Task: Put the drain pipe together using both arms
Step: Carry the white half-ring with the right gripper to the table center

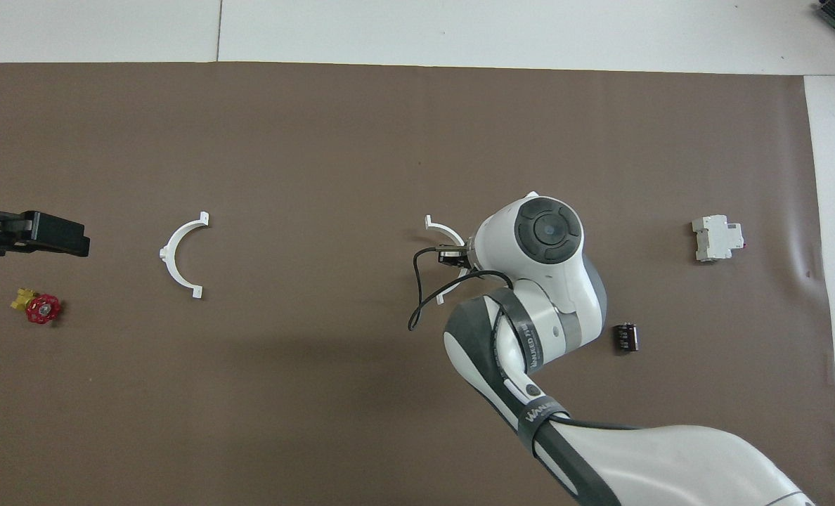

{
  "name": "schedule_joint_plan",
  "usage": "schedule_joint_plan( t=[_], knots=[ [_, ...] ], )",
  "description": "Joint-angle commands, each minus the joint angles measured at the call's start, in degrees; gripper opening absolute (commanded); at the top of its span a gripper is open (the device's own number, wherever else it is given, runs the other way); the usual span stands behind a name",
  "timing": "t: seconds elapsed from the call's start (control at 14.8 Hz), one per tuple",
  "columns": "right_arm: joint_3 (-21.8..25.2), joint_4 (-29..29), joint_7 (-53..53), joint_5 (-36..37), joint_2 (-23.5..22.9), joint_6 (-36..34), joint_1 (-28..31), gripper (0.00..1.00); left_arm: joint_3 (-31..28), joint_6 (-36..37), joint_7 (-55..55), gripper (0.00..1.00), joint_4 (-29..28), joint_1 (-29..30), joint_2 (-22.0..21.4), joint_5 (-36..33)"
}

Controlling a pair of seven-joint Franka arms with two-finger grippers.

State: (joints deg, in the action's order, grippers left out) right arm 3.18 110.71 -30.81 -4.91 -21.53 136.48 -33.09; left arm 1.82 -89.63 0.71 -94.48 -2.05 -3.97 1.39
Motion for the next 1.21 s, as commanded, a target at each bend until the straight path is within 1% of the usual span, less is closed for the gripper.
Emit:
schedule_joint_plan(
  t=[0.0,0.2,0.61,0.67,0.74,0.88,1.01,1.15],
  knots=[
    [0.16,0.03,-1.79,1.74,-0.53,1.85,-0.39,0.0,0.2,-1.51,-0.09,1.0,-2.2,0.12,-1.83,-0.86],
    [0.16,0.29,-2.67,1.74,-1.15,2.91,-1.71,0.0,0.2,-1.51,-0.09,1.0,-2.28,0.12,-1.83,-0.86],
    [0.08,0.56,-3.46,1.74,-1.15,2.82,-1.89,0.0,0.2,-3.97,0.0,1.0,-4.22,0.12,-2.62,-0.86],
    [0.08,0.56,-3.46,1.74,-1.15,2.82,-1.89,0.12,0.2,-3.97,-0.09,1.0,-4.22,0.12,-2.62,-0.86],
    [0.08,0.64,-3.46,1.74,-1.15,2.82,-1.89,0.3,0.2,-3.97,-0.01,1.0,-4.3,0.12,-2.62,-0.86],
    [0.16,0.64,-3.55,1.74,-1.06,2.73,-1.89,1.0,0.2,-4.93,0.0,1.0,-5.09,0.12,-2.88,-0.86],
    [0.34,0.29,-3.38,1.74,-0.54,2.39,-1.1,1.0,0.2,-6.78,0.0,1.0,-7.19,0.12,-3.76,-0.86],
    [0.96,0.29,-2.32,1.83,2.87,0.81,1.43,1.0,0.2,-10.1,0.08,1.0,-9.83,0.12,-4.73,-0.86]
  ],
)
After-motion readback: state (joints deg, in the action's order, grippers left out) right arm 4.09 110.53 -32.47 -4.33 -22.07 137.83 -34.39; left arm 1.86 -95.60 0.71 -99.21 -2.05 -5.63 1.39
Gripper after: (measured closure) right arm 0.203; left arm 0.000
